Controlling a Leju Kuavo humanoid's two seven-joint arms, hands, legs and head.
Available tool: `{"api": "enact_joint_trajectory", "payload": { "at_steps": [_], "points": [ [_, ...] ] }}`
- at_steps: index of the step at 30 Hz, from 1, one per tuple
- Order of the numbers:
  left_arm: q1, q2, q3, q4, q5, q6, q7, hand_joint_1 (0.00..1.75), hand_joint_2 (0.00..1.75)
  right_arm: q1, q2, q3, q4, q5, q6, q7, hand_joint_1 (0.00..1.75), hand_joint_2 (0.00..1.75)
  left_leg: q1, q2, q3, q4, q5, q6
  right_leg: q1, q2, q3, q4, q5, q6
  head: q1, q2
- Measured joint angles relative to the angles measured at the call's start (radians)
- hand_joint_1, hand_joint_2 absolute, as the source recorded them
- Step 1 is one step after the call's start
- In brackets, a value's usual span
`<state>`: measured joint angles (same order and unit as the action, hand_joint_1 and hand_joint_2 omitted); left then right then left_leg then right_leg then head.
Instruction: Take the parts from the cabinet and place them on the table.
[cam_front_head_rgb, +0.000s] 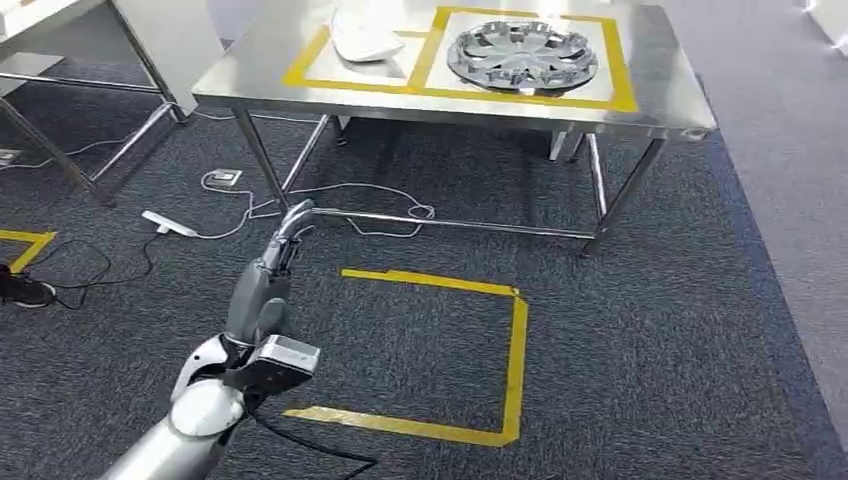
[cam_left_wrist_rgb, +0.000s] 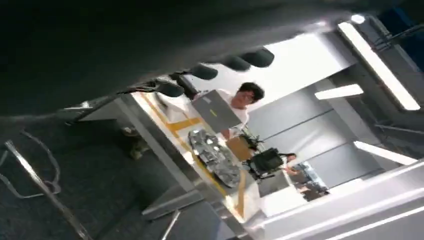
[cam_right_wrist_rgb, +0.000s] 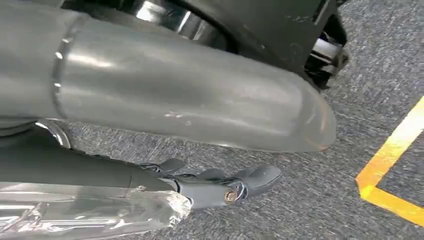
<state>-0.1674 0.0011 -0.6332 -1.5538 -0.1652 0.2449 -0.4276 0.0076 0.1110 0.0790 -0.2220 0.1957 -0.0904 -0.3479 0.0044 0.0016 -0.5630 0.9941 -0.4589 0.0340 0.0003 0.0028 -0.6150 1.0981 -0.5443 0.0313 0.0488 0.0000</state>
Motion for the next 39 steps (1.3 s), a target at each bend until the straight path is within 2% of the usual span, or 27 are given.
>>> {"api": "enact_joint_trajectory", "payload": {
  "at_steps": [2, 3, 4, 5, 7, 8, 9, 12, 14, 15, 17, 18, 19, 20, 21, 23, 24, 27, 29, 30, 32, 33, 34, 35, 36, 38, 39],
  "points": [
    [0.014, 0.000, 0.000, -0.002, -0.001, -0.001, 0.000, 0.00, 0.00, 0.002, 0.000, 0.000, 0.000, -0.005, 0.000, -0.004, 0.00, 0.00, 0.000, 0.003, -0.002, 0.000, 0.001, 0.001, -0.005, 0.000, -0.075, 0.161, -0.065, 0.007, 0.000, 0.000],
    [0.022, 0.000, 0.000, -0.002, -0.001, -0.001, 0.000, 0.00, 0.00, 0.004, 0.000, 0.000, 0.000, -0.006, 0.000, -0.005, 0.00, 0.00, 0.000, 0.003, -0.002, 0.000, 0.001, 0.001, -0.005, 0.000, -0.101, 0.216, -0.079, 0.010, 0.000, 0.000],
    [0.028, 0.000, 0.000, -0.002, -0.001, -0.001, 0.000, 0.00, 0.00, 0.006, 0.000, 0.000, 0.000, -0.007, 0.000, -0.006, 0.00, 0.00, 0.000, 0.003, -0.002, 0.000, 0.001, 0.001, -0.007, 0.000, -0.105, 0.222, -0.069, 0.011, 0.000, 0.000],
    [0.032, 0.000, 0.000, -0.002, -0.001, -0.001, 0.000, 0.00, 0.00, 0.008, 0.000, 0.000, 0.000, -0.008, 0.000, -0.006, 0.00, 0.00, 0.000, 0.003, -0.001, 0.000, 0.001, 0.001, -0.009, -0.001, -0.084, 0.182, -0.038, 0.012, 0.000, 0.000],
    [0.038, 0.000, 0.000, -0.003, -0.001, -0.001, 0.000, 0.00, 0.00, 0.008, 0.000, -0.001, 0.000, -0.014, 0.000, -0.006, 0.00, 0.00, 0.000, 0.003, 0.001, 0.000, 0.002, -0.001, -0.011, -0.004, 0.011, 0.001, 0.049, 0.007, 0.000, 0.000],
    [0.040, 0.000, 0.000, -0.003, -0.001, -0.001, 0.000, 0.00, 0.00, 0.007, 0.000, -0.002, 0.000, -0.016, -0.001, -0.006, 0.00, 0.00, 0.000, 0.003, 0.001, 0.000, 0.002, -0.004, -0.011, -0.008, 0.056, -0.078, 0.070, 0.005, 0.000, 0.000],
    [0.042, 0.000, 0.001, -0.006, -0.001, -0.001, 0.000, 0.00, 0.00, 0.004, 0.000, -0.002, 0.000, -0.016, -0.001, -0.006, 0.00, 0.00, -0.008, 0.002, -0.003, 0.005, 0.000, -0.012, -0.006, -0.008, 0.069, -0.109, 0.057, 0.003, 0.000, 0.000],
    [0.045, 0.001, 0.000, -0.007, -0.001, -0.001, 0.000, 0.00, 0.00, 0.009, 0.000, -0.002, 0.000, -0.017, -0.002, -0.006, 0.00, 0.00, -0.002, 0.003, -0.005, 0.001, 0.009, -0.029, -0.002, -0.003, 0.066, -0.103, 0.065, -0.012, -0.003, 0.000],
    [0.047, 0.002, 0.000, -0.010, -0.002, 0.000, 0.000, 0.00, 0.00, 0.011, 0.000, -0.003, 0.000, -0.019, -0.005, -0.005, 0.00, 0.00, 0.001, 0.001, -0.013, 0.019, -0.010, -0.041, -0.007, -0.004, 0.068, -0.114, 0.076, -0.029, -0.003, 0.000],
    [0.046, 0.002, 0.000, -0.012, -0.002, 0.000, 0.000, 0.00, 0.00, 0.009, 0.000, -0.004, 0.000, -0.019, -0.007, -0.005, 0.00, 0.00, 0.001, 0.001, -0.032, 0.065, -0.048, -0.044, -0.007, -0.004, 0.066, -0.115, 0.078, -0.034, -0.007, 0.000],
    [0.053, 0.003, 0.002, -0.013, 0.000, 0.004, 0.000, 0.00, 0.00, 0.009, 0.000, -0.004, 0.000, -0.019, -0.010, 0.000, 0.00, 0.00, 0.001, 0.001, -0.098, 0.220, -0.131, -0.048, -0.006, -0.003, 0.063, -0.115, 0.079, -0.039, -0.006, 0.000],
    [0.060, 0.005, 0.004, -0.013, 0.003, 0.007, 0.000, 0.00, 0.00, 0.012, 0.000, -0.004, 0.000, -0.019, -0.010, 0.003, 0.00, 0.00, 0.001, 0.001, -0.127, 0.287, -0.155, -0.049, -0.005, -0.003, 0.060, -0.115, 0.080, -0.040, -0.007, 0.000],
    [0.069, 0.008, 0.010, -0.013, 0.011, 0.011, 0.000, 0.00, 0.00, 0.015, 0.000, -0.004, 0.000, -0.019, -0.010, 0.005, 0.00, 0.00, 0.002, 0.001, -0.135, 0.310, -0.155, -0.049, -0.004, -0.003, 0.060, -0.115, 0.081, -0.041, -0.006, 0.000],
    [0.078, 0.008, 0.017, -0.013, 0.020, 0.017, 0.000, 0.00, 0.00, 0.018, 0.000, -0.004, 0.000, -0.019, -0.010, 0.007, 0.00, 0.00, 0.002, 0.001, -0.123, 0.292, -0.134, -0.049, -0.004, -0.001, 0.059, -0.115, 0.082, -0.041, -0.007, 0.000],
    [0.086, 0.010, 0.025, -0.013, 0.030, 0.026, 0.001, 0.00, 0.00, 0.021, 0.000, -0.004, 0.000, -0.023, -0.010, 0.008, 0.00, 0.00, 0.002, 0.001, -0.087, 0.230, -0.094, -0.047, -0.004, 0.002, 0.060, -0.114, 0.083, -0.039, -0.007, 0.000],
    [0.101, 0.010, 0.042, -0.013, 0.043, 0.046, 0.006, 0.00, 0.00, 0.024, 0.001, -0.004, 0.000, -0.027, -0.010, 0.011, 0.00, 0.00, 0.004, -0.001, 0.009, 0.059, -0.025, -0.044, -0.004, 0.007, 0.059, -0.109, 0.084, -0.035, -0.007, 0.000],
    [0.114, 0.010, 0.058, -0.013, 0.053, 0.065, 0.007, 0.00, 0.00, 0.026, 0.001, -0.005, -0.002, -0.033, -0.010, 0.013, 0.00, 0.00, 0.002, -0.006, 0.035, 0.003, -0.038, -0.043, 0.004, 0.010, 0.054, -0.101, 0.081, -0.028, -0.007, 0.000],
    [0.180, 0.008, 0.127, -0.008, 0.068, 0.128, 0.015, 0.00, 0.00, 0.051, 0.002, -0.005, -0.026, -0.041, -0.011, 0.031, 0.00, 0.00, -0.005, -0.005, 0.030, 0.006, -0.033, -0.025, -0.002, 0.014, 0.051, -0.105, 0.086, -0.013, -0.004, 0.000],
    [0.207, 0.006, 0.168, -0.001, 0.072, 0.159, 0.015, 0.00, 0.00, 0.073, 0.002, -0.005, -0.049, -0.045, -0.011, 0.051, 0.00, 0.00, 0.003, -0.001, 0.029, 0.000, -0.021, -0.008, -0.003, 0.011, 0.038, -0.092, 0.077, -0.002, -0.005, 0.000],
    [0.218, 0.005, 0.183, 0.002, 0.073, 0.172, 0.015, 0.00, 0.00, 0.083, 0.002, -0.005, -0.066, -0.046, -0.010, 0.063, 0.00, 0.00, 0.003, -0.001, 0.028, 0.000, -0.020, -0.005, -0.003, 0.007, 0.023, -0.055, 0.045, 0.002, 0.002, 0.000],
    [0.240, 0.003, 0.208, 0.008, 0.074, 0.185, 0.016, 0.00, 0.00, 0.095, 0.002, -0.005, -0.094, -0.048, -0.010, 0.084, 0.00, 0.00, 0.002, 0.002, 0.021, 0.000, -0.018, -0.001, -0.005, 0.006, -0.047, 0.100, -0.038, 0.008, 0.002, 0.000],
    [0.250, 0.003, 0.219, 0.015, 0.073, 0.200, 0.020, 0.00, 0.00, 0.103, 0.002, -0.005, -0.110, -0.051, -0.009, 0.096, 0.00, 0.00, 0.000, 0.005, 0.018, 0.001, -0.017, 0.001, -0.005, 0.005, -0.081, 0.176, -0.068, 0.010, 0.004, 0.000],
    [0.258, 0.003, 0.229, 0.023, 0.071, 0.220, 0.028, 0.00, 0.00, 0.115, 0.002, -0.005, -0.131, -0.054, -0.007, 0.109, 0.00, 0.00, -0.001, 0.007, 0.016, 0.001, -0.017, 0.001, -0.005, 0.005, -0.098, 0.214, -0.075, 0.010, 0.003, 0.000],
    [0.266, 0.002, 0.239, 0.030, 0.069, 0.235, 0.037, 0.00, 0.00, 0.127, 0.002, -0.005, -0.149, -0.056, -0.006, 0.121, 0.00, 0.00, -0.001, 0.009, 0.016, 0.001, -0.017, 0.001, -0.005, 0.005, -0.089, 0.202, -0.059, 0.008, 0.004, 0.000],
    [0.274, 0.001, 0.251, 0.038, 0.069, 0.258, 0.050, 0.00, 0.00, 0.141, 0.002, -0.005, -0.175, -0.060, -0.005, 0.142, 0.00, 0.00, -0.002, 0.010, 0.018, 0.001, -0.017, 0.001, -0.005, 0.005, -0.058, 0.147, -0.024, 0.004, 0.003, 0.000],
    [0.291, 0.002, 0.278, 0.063, 0.074, 0.305, 0.064, 0.00, 0.00, 0.173, 0.001, -0.005, -0.237, -0.071, -0.002, 0.181, 0.00, 0.00, -0.003, 0.012, 0.022, 0.001, -0.018, -0.001, -0.002, -0.005, 0.042, -0.037, 0.056, -0.008, 0.004, 0.000],
    [0.305, 0.002, 0.298, 0.082, 0.085, 0.319, 0.064, 0.00, 0.00, 0.188, 0.001, -0.005, -0.278, -0.077, -0.003, 0.203, 0.00, 0.00, -0.005, 0.015, 0.023, 0.001, -0.019, -0.004, 0.003, -0.023, 0.075, -0.103, 0.049, -0.015, 0.003, 0.000]
  ]
}}
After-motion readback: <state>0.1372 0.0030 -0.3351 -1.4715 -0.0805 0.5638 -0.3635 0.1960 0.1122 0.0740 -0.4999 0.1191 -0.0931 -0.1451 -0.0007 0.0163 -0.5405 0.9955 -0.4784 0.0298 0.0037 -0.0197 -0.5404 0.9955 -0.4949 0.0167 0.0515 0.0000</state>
